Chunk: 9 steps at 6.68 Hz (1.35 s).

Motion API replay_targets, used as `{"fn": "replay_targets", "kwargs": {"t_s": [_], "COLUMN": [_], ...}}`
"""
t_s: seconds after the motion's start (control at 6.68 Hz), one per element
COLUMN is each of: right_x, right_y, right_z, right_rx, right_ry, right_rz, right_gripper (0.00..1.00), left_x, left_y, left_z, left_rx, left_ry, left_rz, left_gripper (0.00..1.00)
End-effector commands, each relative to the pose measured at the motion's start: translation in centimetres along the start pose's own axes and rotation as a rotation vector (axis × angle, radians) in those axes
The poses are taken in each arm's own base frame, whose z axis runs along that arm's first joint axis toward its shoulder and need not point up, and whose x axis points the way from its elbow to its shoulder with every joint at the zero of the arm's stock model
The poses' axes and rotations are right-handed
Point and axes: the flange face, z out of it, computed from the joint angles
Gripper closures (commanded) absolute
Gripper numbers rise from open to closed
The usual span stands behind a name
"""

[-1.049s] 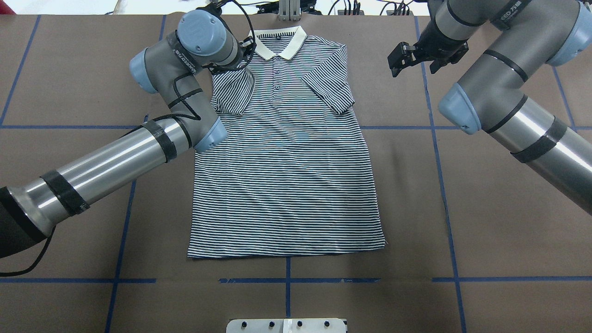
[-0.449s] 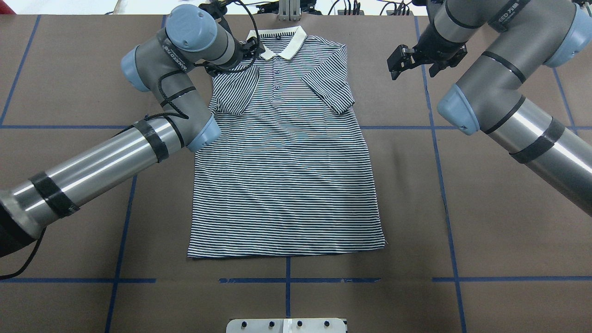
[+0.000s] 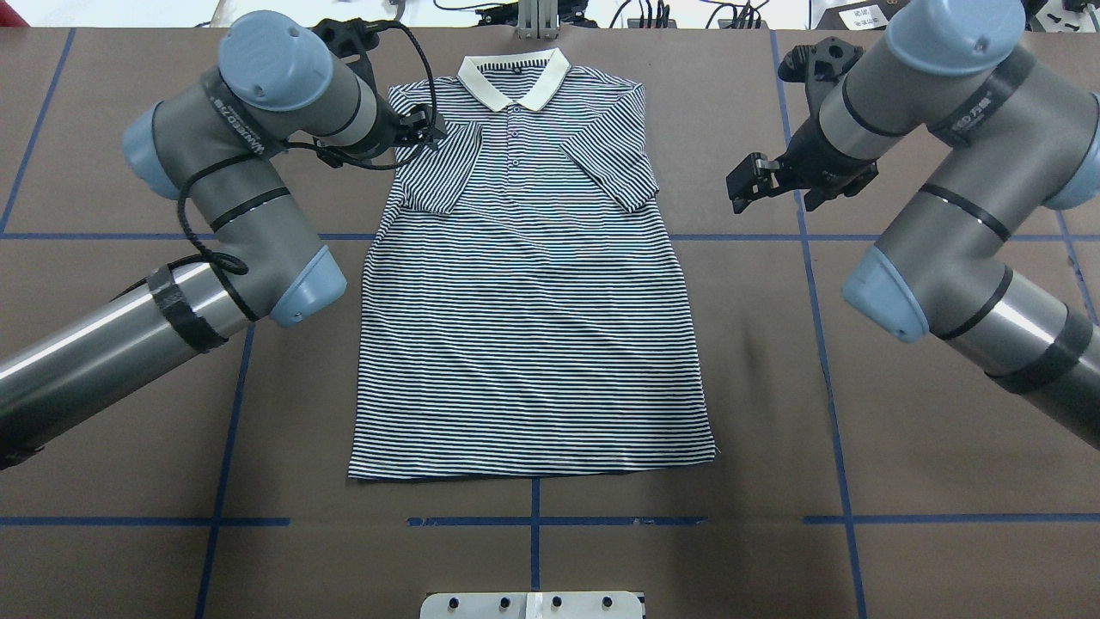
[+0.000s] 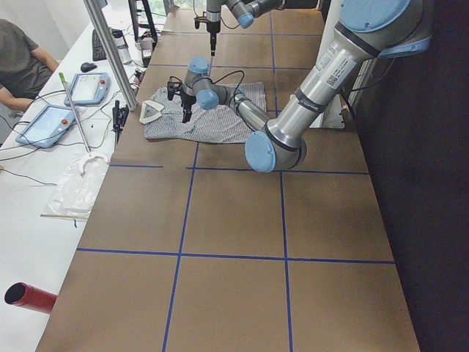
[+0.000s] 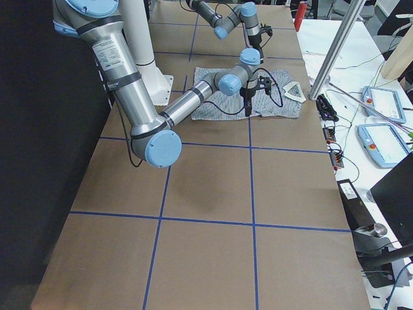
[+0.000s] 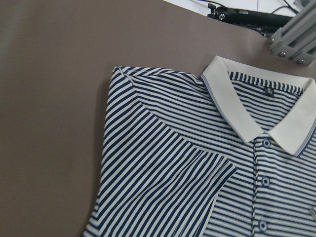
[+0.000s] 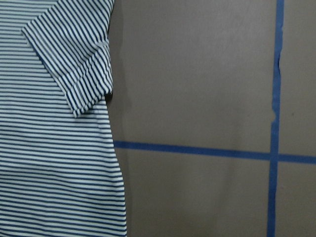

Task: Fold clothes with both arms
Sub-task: 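Move the right gripper to the hem corner nearest it while left holds shoulder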

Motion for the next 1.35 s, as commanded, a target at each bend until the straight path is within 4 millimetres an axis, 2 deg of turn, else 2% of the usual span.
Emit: {"fn": "replay_targets", "kwargs": {"t_s": [0.0, 0.15, 0.3, 0.45, 0.75, 0.9, 1.05, 1.2], "right_x": [-4.8, -6.6, -8.0, -8.6, -8.9, -8.9, -8.5, -8.6], "right_y": [9.9, 13.8, 17.8, 21.1, 22.8, 23.4, 23.5, 23.7], "right_z": [3.9, 5.1, 6.4, 7.9, 9.5, 11.4, 12.4, 12.2], "right_rx": [0.025, -0.007, 0.0, -0.005, -0.038, -0.053, -0.068, -0.093], "right_ry": [0.028, -0.005, -0.023, -0.002, 0.025, 0.053, 0.071, 0.063], "right_rz": [0.04, 0.076, 0.08, 0.086, 0.074, 0.069, 0.07, 0.072], "right_gripper": [0.0, 0.0, 0.0, 0.0, 0.0, 0.0, 0.0, 0.0], "left_x": [-3.4, -3.8, -4.2, -4.4, -4.5, -4.5, -4.4, -3.8], "left_y": [3.6, 6.0, 6.7, 6.8, 6.8, 6.8, 7.0, 7.0], "left_z": [-6.0, -6.1, -6.1, -5.8, -5.7, -5.7, -5.6, -5.7], "left_rx": [-0.01, -0.033, -0.041, -0.045, -0.046, -0.047, -0.05, -0.052], "left_ry": [0.006, 0.013, 0.013, 0.006, 0.003, 0.005, 0.004, 0.012], "left_rz": [0.024, 0.041, 0.046, 0.046, 0.044, 0.044, 0.046, 0.041], "left_gripper": [0.0, 0.0, 0.0, 0.0, 0.0, 0.0, 0.0, 0.0]}}
